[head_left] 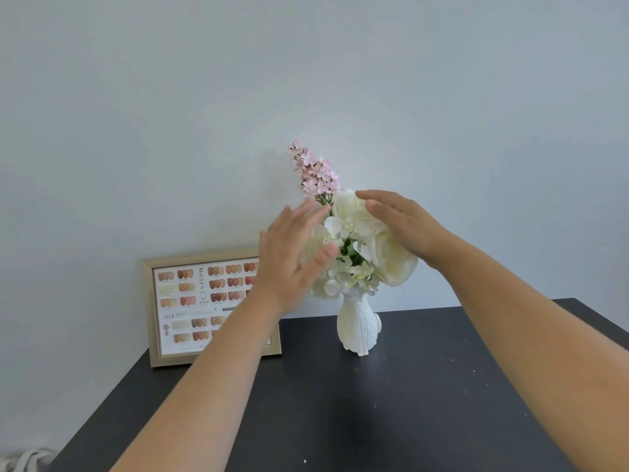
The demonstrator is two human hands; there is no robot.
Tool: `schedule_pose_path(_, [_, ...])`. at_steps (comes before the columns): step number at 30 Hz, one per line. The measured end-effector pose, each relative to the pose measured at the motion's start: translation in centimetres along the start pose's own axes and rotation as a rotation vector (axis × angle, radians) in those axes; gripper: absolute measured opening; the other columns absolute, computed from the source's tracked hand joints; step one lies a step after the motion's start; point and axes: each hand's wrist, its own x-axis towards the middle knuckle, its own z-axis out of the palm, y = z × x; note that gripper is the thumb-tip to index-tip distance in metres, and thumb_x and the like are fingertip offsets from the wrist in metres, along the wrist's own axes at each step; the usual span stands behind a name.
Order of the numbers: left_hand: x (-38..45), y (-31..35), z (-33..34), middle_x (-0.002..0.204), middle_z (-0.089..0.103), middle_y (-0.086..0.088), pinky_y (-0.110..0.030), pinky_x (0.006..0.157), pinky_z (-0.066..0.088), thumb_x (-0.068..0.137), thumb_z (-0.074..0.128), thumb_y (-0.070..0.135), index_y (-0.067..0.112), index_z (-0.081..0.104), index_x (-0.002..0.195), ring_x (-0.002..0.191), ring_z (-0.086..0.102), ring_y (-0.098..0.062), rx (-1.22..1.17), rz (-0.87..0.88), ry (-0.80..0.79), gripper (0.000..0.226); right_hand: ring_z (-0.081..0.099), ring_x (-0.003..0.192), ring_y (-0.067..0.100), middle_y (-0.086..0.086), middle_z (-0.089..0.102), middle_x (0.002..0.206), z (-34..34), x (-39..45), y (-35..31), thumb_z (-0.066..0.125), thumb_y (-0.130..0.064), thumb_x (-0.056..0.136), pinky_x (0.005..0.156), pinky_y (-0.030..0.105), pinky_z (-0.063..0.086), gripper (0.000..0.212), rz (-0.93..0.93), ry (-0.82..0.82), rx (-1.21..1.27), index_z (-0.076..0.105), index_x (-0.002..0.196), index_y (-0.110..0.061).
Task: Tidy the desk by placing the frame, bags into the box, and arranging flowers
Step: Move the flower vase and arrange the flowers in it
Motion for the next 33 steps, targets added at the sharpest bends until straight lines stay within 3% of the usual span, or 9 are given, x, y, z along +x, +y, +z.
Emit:
schedule_pose_path(2, [-0.4, 0.2, 0.9, 0.158, 0.027, 0.015, -0.066, 0.114, 0.009, 0.088, 0.039, 0.071, 0.046, 0.033, 0.146, 0.150, 0.012, -0.020, 0.126, -0.023, -0.100, 0.063, 0.039, 0.127, 0.001, -0.017, 0.044, 0.140, 0.6, 0.0, 0.3, 0.051, -0.043, 0.096, 0.103, 0.025, 0.028, 0.035, -0.004, -0.011, -0.054, 0.059, 0.129, -0.037])
schedule_pose_path(7, [1.4, 0.3, 1.6, 0.154, 0.035, 0.013, -0.069, 0.109, 0.015, 0.088, 0.038, 0.061, 0.048, 0.034, 0.145, 0.147, 0.012, -0.025, 0.352, -0.132, -0.172, 0.058, 0.053, 0.121, 0.007, -0.010, 0.060, 0.131, 0.0, -0.1, 0.4, 0.054, -0.032, 0.096, 0.103, 0.028, 0.040, 0.033, 0.092, -0.013, 0.024, 0.061, 0.129, -0.032])
schedule_pose_path(11, [1.8, 0.9, 2.7, 0.160, 0.022, 0.012, -0.070, 0.111, 0.001, 0.093, 0.035, 0.059, 0.053, 0.015, 0.147, 0.149, -0.001, -0.026, 0.409, -0.215, -0.279, 0.058, 0.059, 0.113, 0.007, -0.008, 0.065, 0.124, -0.5, -0.5, 0.7, 0.055, -0.027, 0.096, 0.100, 0.028, 0.044, 0.030, 0.119, -0.024, 0.037, 0.065, 0.124, -0.033])
schedule_pose_path(16, [1.0, 0.9, 1.3, 0.163, 0.000, 0.019, -0.063, 0.114, -0.002, 0.087, 0.025, 0.072, 0.052, 0.000, 0.150, 0.150, -0.007, -0.022, 0.259, -0.216, -0.194, 0.071, 0.056, 0.104, -0.005, -0.015, 0.063, 0.117, -1.5, 0.8, -0.5, 0.058, -0.029, 0.093, 0.081, 0.014, 0.040, 0.025, 0.055, 0.047, 0.006, 0.069, 0.116, -0.032])
schedule_pose_path(18, [0.6, 0.8, 0.6, 0.164, 0.002, 0.015, -0.061, 0.117, 0.002, 0.088, 0.025, 0.071, 0.044, 0.004, 0.154, 0.150, -0.004, -0.022, 0.187, -0.224, -0.099, 0.074, 0.055, 0.108, 0.002, -0.012, 0.062, 0.118, -1.5, 3.1, -2.1, 0.060, -0.031, 0.091, 0.076, 0.015, 0.039, 0.028, 0.023, 0.072, -0.051, 0.067, 0.118, -0.030])
schedule_pose_path(27, [-1.1, 1.0, 0.7, 0.165, -0.011, 0.007, -0.047, 0.121, 0.002, 0.080, 0.040, 0.080, 0.028, -0.009, 0.156, 0.149, -0.009, -0.013, 0.063, -0.413, -0.154, 0.104, 0.047, 0.122, 0.027, 0.004, 0.046, 0.136, 3.5, 10.7, -5.8, 0.079, -0.039, 0.073, 0.102, 0.044, 0.040, 0.096, 0.130, -0.266, -0.539, 0.023, 0.149, -0.023])
schedule_pose_path(29, [-1.0, 1.0, 0.7, 0.165, -0.010, 0.005, -0.047, 0.121, 0.003, 0.082, 0.041, 0.078, 0.024, -0.009, 0.156, 0.149, -0.008, -0.013, 0.083, -0.398, -0.153, 0.104, 0.053, 0.116, 0.029, 0.006, 0.054, 0.126, 4.1, 11.2, -5.7, 0.080, -0.032, 0.074, 0.096, 0.043, 0.046, 0.081, 0.104, -0.254, -0.610, 0.038, 0.141, -0.014])
schedule_pose_path(31, [-0.9, 0.9, 0.7, 0.165, -0.009, 0.005, -0.046, 0.121, 0.003, 0.083, 0.042, 0.076, 0.022, -0.009, 0.156, 0.149, -0.007, -0.013, 0.095, -0.396, -0.156, 0.104, 0.061, 0.093, 0.031, 0.012, 0.063, 0.100, 4.2, 11.5, -5.5, 0.078, -0.022, 0.075, 0.078, 0.037, 0.050, 0.043, 0.056, -0.217, -0.647, 0.060, 0.109, -0.003])
schedule_pose_path(33, [-0.8, 0.7, 0.8, 0.166, -0.008, 0.004, -0.044, 0.121, 0.003, 0.084, 0.043, 0.074, 0.021, -0.008, 0.156, 0.149, -0.006, -0.013, 0.093, -0.395, -0.150, 0.103, 0.055, 0.074, 0.025, 0.013, 0.060, 0.080, 4.1, 11.2, -5.3, 0.076, -0.016, 0.075, 0.064, 0.031, 0.043, 0.023, 0.035, -0.194, -0.636, 0.061, 0.085, -0.001])
